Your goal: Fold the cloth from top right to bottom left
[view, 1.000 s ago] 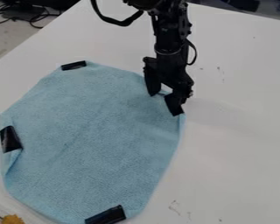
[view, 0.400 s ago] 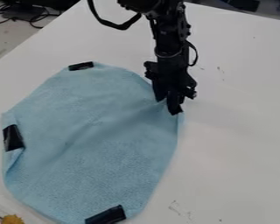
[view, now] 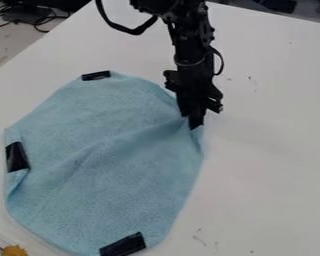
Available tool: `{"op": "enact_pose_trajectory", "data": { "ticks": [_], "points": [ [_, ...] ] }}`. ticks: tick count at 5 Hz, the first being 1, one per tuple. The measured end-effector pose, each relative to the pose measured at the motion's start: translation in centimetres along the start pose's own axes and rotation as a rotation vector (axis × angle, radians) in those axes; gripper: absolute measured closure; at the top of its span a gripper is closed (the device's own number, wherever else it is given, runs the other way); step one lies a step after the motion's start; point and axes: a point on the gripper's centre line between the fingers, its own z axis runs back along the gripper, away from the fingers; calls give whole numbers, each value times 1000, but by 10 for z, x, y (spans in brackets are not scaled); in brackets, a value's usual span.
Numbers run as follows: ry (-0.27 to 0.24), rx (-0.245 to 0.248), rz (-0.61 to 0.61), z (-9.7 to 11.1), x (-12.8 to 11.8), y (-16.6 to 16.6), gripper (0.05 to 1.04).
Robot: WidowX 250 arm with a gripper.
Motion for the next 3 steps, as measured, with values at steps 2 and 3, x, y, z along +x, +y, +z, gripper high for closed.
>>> {"op": "enact_pose_trajectory", "data": {
  "ticks": [2, 3],
  "points": [
    [-103, 144, 142, 78, -13, 36, 1016],
    [-139, 152, 249, 103, -33, 55, 1016]
  ]
}}
